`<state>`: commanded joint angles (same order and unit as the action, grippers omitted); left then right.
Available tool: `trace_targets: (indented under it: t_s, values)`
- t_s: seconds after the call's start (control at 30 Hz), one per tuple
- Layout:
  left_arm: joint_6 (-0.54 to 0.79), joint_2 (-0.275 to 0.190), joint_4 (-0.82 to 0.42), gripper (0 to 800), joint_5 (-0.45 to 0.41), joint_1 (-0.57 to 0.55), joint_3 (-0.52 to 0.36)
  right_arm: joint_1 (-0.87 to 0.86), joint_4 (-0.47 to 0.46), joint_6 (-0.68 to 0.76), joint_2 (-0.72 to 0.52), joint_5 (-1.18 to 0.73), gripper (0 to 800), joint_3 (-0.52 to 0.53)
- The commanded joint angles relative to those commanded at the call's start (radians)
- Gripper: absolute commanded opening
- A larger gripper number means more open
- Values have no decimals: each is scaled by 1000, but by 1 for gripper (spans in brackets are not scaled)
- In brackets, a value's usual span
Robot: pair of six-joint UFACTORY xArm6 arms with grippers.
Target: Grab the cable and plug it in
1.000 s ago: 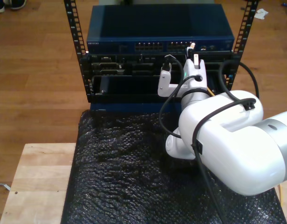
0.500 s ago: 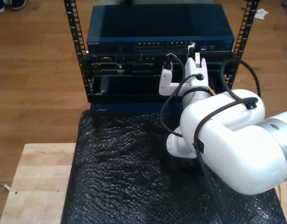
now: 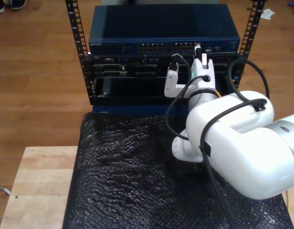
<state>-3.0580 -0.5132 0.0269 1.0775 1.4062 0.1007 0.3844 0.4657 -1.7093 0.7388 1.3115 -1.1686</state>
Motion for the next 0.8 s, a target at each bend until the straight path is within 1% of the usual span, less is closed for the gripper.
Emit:
trace_targets:
  t_s: [0.33,0.6,0.8]
  values:
    - [0,0,0,800,0,0,0,0,0,0,-11,0,0,14]
    - [-2,-2,0,800,0,0,0,2,-3,5,-58,-6,0,91]
    - [-2,0,0,800,0,0,0,2,-9,5,-71,-6,0,106]
